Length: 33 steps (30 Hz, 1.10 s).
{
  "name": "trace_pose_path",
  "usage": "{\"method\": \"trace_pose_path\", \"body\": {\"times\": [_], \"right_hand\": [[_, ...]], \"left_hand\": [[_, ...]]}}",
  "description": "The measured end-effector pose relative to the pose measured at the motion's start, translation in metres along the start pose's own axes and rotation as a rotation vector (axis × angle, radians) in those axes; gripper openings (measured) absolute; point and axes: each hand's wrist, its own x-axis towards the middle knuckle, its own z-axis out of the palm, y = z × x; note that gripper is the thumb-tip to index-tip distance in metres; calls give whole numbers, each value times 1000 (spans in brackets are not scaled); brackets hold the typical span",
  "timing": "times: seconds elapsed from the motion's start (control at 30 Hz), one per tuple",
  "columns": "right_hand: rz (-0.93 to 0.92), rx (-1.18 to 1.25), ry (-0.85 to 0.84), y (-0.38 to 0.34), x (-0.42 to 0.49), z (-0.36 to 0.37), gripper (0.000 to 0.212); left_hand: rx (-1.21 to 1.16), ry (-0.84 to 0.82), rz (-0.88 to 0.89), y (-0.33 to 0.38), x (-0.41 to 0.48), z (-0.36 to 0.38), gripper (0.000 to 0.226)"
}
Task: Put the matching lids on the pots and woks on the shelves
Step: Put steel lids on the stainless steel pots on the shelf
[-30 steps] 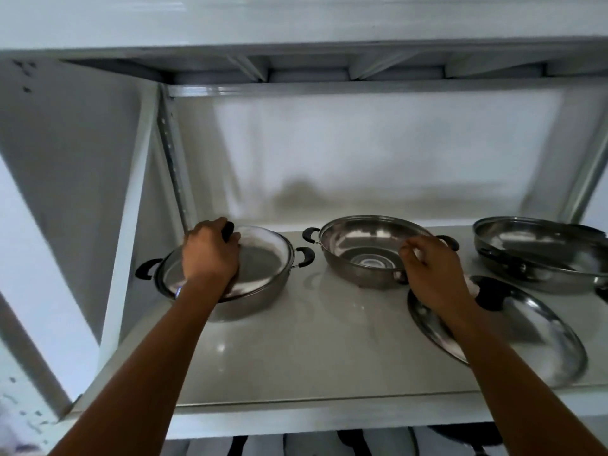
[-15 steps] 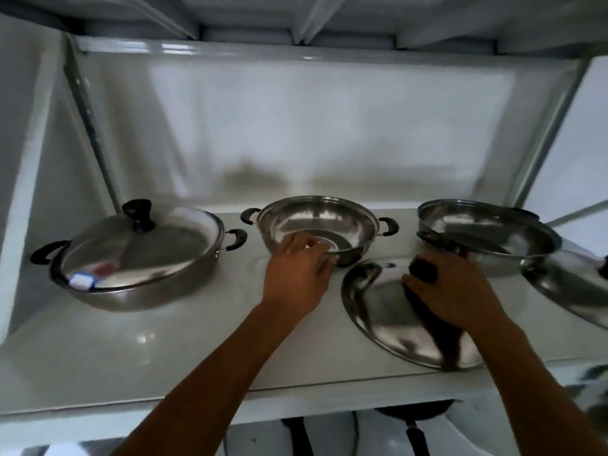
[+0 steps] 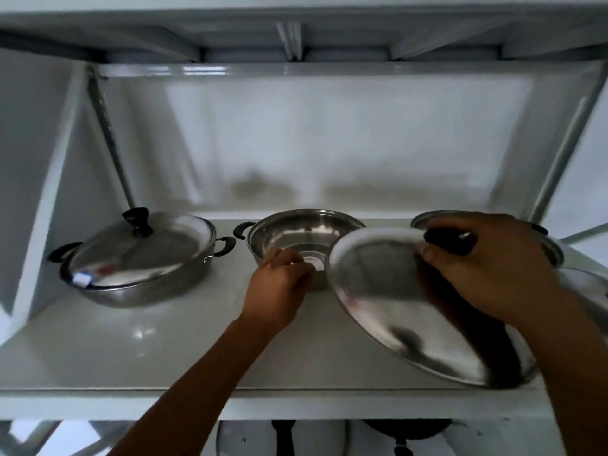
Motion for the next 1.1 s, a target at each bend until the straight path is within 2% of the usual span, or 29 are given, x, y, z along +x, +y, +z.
{"method": "trace_pose_path", "body": {"times": [0.07,0.13,0.27,0.33,0.5,0.63,1.1], "right_hand": [[1,46,66,-7,18,2,24],[-17,45,87,-14,44,19,26],[-112,37,42,-28,91,78,29],[-144,38,-9,-35,106,106,32],[-154,44,-102,-37,121,149,30],[-159,47,-128,-34,123,162,27],[-196,-38,-142,-38,121,177,23]], "left_hand": [[-44,33,61,8,-10,-4,19],[-114,131,27,10,-16,-12,23],[-297,373,-338,-11,-2,-27,20],[-324,432,-439,-23,10,-30,20],[-273,286,-502,-38,31,-26,17],[-254,204,-453,-46,35,-18,24],[-253,164,-436,-48,31,-13,17]]}}
